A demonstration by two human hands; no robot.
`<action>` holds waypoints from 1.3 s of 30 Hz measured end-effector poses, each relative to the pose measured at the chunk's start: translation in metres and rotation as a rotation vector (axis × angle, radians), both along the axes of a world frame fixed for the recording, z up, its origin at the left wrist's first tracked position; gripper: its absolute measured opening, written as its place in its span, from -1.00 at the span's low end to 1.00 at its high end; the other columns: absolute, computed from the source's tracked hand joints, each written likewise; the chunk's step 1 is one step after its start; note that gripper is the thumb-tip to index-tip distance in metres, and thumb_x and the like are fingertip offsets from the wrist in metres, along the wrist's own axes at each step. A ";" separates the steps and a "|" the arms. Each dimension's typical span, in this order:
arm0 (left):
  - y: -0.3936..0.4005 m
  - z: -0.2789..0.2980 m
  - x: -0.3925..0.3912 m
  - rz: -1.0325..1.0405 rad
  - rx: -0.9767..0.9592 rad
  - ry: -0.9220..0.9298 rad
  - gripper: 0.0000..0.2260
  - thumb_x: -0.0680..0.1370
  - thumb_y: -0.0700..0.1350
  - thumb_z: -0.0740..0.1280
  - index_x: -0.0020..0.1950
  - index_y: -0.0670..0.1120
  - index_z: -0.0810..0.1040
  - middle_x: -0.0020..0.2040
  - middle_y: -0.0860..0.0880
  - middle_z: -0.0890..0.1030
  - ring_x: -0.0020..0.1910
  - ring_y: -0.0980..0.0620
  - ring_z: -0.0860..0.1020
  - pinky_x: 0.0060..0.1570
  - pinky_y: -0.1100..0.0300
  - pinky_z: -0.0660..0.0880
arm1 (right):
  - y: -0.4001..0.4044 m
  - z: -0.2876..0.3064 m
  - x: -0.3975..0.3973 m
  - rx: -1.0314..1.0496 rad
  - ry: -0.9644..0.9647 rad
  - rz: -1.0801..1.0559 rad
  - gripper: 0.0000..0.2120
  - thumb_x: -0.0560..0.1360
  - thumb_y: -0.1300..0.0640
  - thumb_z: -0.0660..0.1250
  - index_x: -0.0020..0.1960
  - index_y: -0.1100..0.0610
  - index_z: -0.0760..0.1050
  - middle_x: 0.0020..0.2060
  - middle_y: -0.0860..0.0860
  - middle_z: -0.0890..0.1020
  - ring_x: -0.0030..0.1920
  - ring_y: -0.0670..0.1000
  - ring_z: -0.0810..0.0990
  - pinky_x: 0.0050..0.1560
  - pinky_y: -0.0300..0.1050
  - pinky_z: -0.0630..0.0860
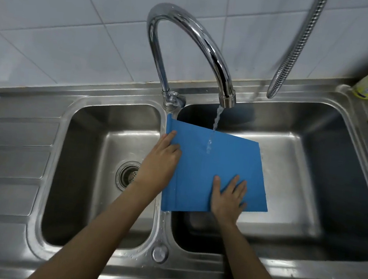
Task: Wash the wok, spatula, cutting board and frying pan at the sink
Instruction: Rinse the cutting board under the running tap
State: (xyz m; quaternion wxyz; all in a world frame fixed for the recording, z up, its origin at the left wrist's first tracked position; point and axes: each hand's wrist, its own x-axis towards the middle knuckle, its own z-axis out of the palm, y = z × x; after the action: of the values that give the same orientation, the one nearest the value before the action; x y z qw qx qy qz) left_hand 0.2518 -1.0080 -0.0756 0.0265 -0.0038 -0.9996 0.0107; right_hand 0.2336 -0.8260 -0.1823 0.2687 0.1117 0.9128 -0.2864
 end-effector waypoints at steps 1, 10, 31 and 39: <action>-0.002 0.002 0.005 -0.025 -0.020 -0.020 -0.78 0.27 -0.37 0.54 -0.12 -0.25 0.66 -0.07 -0.19 0.68 0.28 -0.28 0.51 0.33 -0.12 0.30 | 0.006 0.001 -0.001 0.028 -0.024 0.012 -0.23 0.52 -0.36 -0.12 0.56 0.07 -0.17 0.55 0.10 -0.13 0.54 0.08 -0.16 0.48 0.20 -0.14; 0.012 0.010 0.030 0.005 -0.011 -0.079 -0.72 0.32 -0.24 0.54 0.01 -0.23 0.66 0.02 -0.18 0.67 0.30 -0.18 0.52 0.39 -0.06 0.32 | -0.053 0.053 0.015 -0.361 0.360 0.715 -0.45 0.65 -0.04 -0.04 0.55 0.05 -0.16 0.54 -0.06 -0.11 0.53 -0.12 -0.20 0.52 -0.03 -0.24; -0.001 -0.002 0.030 -0.066 0.109 0.023 -0.83 0.38 -0.29 0.47 -0.04 -0.22 0.63 0.03 -0.16 0.66 0.32 -0.16 0.50 0.42 -0.07 0.24 | -0.042 0.029 -0.003 -0.284 0.374 0.645 -0.44 0.63 -0.13 -0.14 0.54 0.06 -0.16 0.51 -0.08 -0.18 0.52 -0.09 -0.24 0.49 -0.07 -0.30; -0.001 -0.004 0.032 -0.051 0.127 0.030 -0.85 0.39 -0.34 0.42 -0.05 -0.24 0.61 0.01 -0.17 0.64 0.34 -0.18 0.48 0.43 -0.07 0.26 | 0.043 -0.018 -0.068 -0.017 -0.088 0.136 -0.31 0.61 -0.17 -0.01 0.53 0.29 -0.02 0.52 0.23 0.04 0.52 0.21 0.01 0.49 0.15 0.01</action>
State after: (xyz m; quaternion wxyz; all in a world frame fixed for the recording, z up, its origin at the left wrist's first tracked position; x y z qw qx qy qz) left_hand 0.2837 -1.0088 -0.0799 0.0419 -0.0275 -0.9973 -0.0532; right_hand 0.1659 -0.7831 -0.1999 0.3286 0.0596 0.9031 -0.2701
